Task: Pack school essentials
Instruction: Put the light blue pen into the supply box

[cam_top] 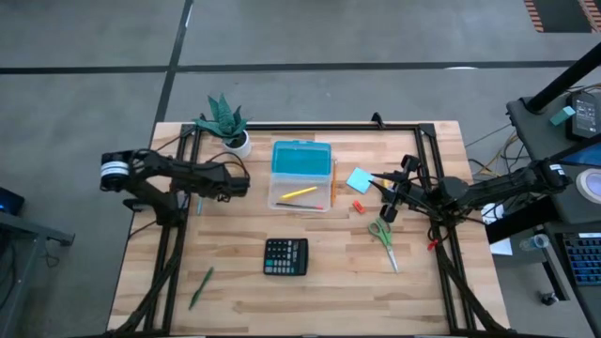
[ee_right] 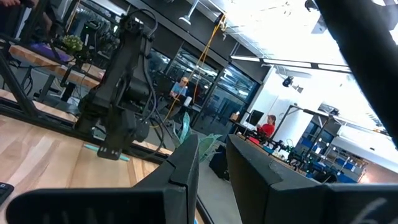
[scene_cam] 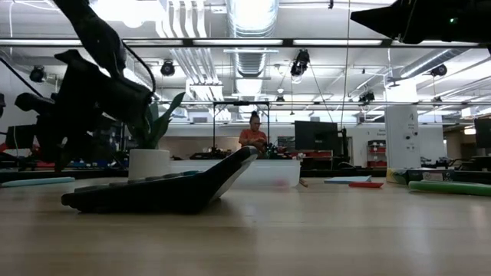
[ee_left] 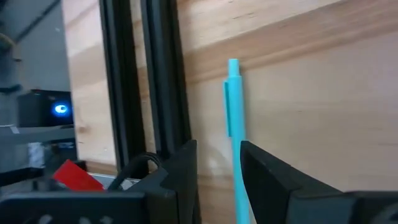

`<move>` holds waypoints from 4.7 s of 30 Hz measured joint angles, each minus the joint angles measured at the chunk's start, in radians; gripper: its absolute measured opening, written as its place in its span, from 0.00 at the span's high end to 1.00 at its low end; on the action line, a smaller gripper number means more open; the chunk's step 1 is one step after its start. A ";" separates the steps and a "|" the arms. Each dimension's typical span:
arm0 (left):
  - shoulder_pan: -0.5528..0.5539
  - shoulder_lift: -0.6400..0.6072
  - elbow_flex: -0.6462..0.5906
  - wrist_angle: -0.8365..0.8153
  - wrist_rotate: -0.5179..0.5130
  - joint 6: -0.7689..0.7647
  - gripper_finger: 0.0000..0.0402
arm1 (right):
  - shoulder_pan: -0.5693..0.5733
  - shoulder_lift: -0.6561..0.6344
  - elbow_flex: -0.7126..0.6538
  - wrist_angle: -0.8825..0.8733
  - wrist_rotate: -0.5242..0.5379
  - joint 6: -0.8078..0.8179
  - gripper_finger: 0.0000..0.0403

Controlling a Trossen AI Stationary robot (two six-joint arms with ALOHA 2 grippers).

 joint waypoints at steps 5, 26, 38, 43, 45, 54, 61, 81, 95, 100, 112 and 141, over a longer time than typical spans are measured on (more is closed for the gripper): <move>0.009 0.089 0.000 0.000 -0.037 -0.026 0.79 | 0.000 0.000 0.000 -0.001 0.000 0.000 0.82; -0.010 0.124 0.052 0.114 0.040 0.054 0.99 | 0.000 0.000 0.000 -0.002 0.000 0.000 0.82; -0.109 -0.008 0.111 0.110 0.095 0.114 0.99 | 0.000 0.000 0.000 -0.002 0.000 0.000 0.82; -0.111 -0.050 0.085 0.110 0.101 0.114 0.91 | 0.000 0.000 0.000 -0.002 0.000 0.003 0.82; -0.111 -0.056 0.072 0.124 0.105 0.114 0.85 | 0.000 0.000 0.000 -0.002 0.000 0.003 0.82; -0.099 -0.024 0.035 0.165 0.098 0.142 0.73 | 0.000 0.000 0.000 -0.002 0.000 0.007 0.82; -0.027 -0.053 -0.014 0.263 0.156 0.238 0.73 | 0.000 0.000 0.000 -0.002 0.000 0.007 0.82; 0.021 -0.068 -0.025 0.333 0.244 0.422 0.96 | 0.000 0.000 0.000 -0.002 0.000 0.007 0.82; -0.041 -0.062 0.054 0.312 0.221 0.422 1.00 | 0.000 0.000 0.000 -0.002 0.000 0.003 0.82; -0.097 -0.063 0.104 0.284 0.185 0.422 1.00 | 0.000 0.000 0.000 -0.002 0.001 0.003 0.82; -0.227 -0.063 0.244 0.279 0.141 0.432 1.00 | 0.000 0.000 0.000 -0.002 0.002 0.005 0.82; -0.255 0.449 0.798 0.385 0.027 1.452 1.00 | 0.000 -0.001 0.000 -0.002 0.010 0.003 0.82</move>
